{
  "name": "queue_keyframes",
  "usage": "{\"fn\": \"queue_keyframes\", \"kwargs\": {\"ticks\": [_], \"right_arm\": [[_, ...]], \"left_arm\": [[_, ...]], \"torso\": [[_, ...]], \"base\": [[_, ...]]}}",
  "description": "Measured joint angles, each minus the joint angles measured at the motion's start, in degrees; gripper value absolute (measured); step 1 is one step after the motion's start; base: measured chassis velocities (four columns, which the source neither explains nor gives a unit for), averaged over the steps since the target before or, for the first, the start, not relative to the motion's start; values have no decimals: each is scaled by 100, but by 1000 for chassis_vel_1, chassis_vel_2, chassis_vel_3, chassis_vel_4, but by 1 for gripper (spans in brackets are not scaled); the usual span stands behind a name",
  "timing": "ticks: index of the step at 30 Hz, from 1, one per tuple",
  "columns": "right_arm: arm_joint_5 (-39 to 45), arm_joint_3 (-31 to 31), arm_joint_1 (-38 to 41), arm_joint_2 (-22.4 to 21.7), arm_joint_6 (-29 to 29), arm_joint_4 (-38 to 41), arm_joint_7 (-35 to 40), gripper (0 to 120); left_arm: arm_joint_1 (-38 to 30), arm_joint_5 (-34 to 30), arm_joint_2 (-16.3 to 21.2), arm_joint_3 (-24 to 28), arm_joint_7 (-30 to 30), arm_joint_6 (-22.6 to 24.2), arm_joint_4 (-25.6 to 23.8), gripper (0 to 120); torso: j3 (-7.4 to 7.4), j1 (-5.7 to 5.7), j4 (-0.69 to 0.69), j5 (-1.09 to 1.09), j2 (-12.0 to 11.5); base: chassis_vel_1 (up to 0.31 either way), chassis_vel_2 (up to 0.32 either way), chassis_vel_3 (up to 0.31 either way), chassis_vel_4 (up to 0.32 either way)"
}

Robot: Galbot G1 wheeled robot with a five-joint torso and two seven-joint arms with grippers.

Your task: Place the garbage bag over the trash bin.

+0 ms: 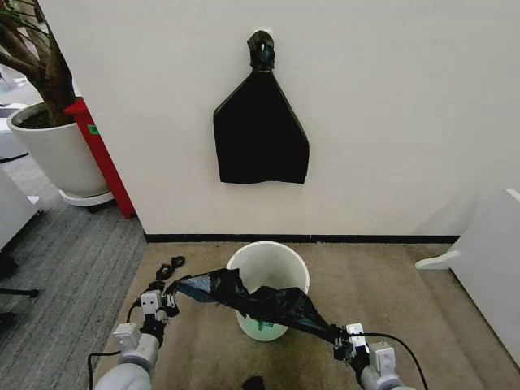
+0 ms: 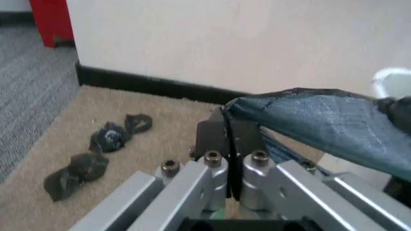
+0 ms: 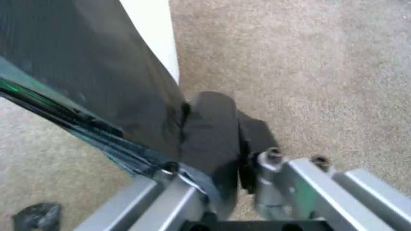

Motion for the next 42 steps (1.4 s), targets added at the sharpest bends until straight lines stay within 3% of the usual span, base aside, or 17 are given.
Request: {"fn": "queue_keyframes", "kwargs": {"ticks": [3,4,7,11,15,19,23,33,35,36,38,41,42], "right_arm": [[-11,4,-48,-1,-44,138,-23,13],[19,-6,-108,-12,-137,342,-22,28],[45,9,-215,-13,-202,494,-17,41],[47,44,-337,-23,-235,622,-24,51],[27,101,-574,-56,-275,878,-86,71],[7,105,-660,-66,-287,985,-119,81],[-1,79,-716,-62,-298,1080,-180,98],[177,202,-734,-105,-12,1053,-858,100],[205,228,-701,-101,113,992,-1070,100],[232,239,-646,-99,200,904,-1236,100],[233,239,-637,-98,205,890,-1259,100],[209,245,-623,-90,236,827,-1354,100],[176,270,-641,-87,261,809,-1471,100]], "left_arm": [[93,71,8,-39,3,-1,-167,14],[190,108,76,-90,-7,26,-374,29],[265,113,149,-126,-77,85,-544,41],[370,132,195,-164,-125,123,-701,51],[612,238,216,-247,-186,159,-963,70],[742,313,185,-307,-193,159,-1062,79],[933,406,101,-339,-189,163,-1114,97],[1145,401,96,-454,230,184,-1265,100],[1210,334,123,-508,583,182,-1314,100],[1345,178,153,-614,1270,192,-1401,99],[1375,150,156,-647,1421,211,-1420,98],[1473,89,160,-806,2064,293,-1442,97],[1533,99,173,-952,2552,349,-1412,97]], "torso": [[0,0,1,0,0],[0,0,1,0,0],[0,0,0,0,0],[0,0,0,0,0],[0,0,1,0,0],[-1,0,0,0,0],[0,0,0,0,0],[0,0,0,0,0],[0,0,0,0,0],[0,0,1,0,0],[0,0,1,0,0],[0,0,1,0,0],[0,0,1,0,-1]], "base": [[0,0,0,0],[0,0,0,0],[0,0,0,0],[0,0,0,0],[0,0,0,0],[0,0,0,0],[0,0,0,0],[0,0,0,0],[0,0,0,0],[0,0,0,0],[0,0,0,0],[0,0,0,0],[0,0,0,0]]}}
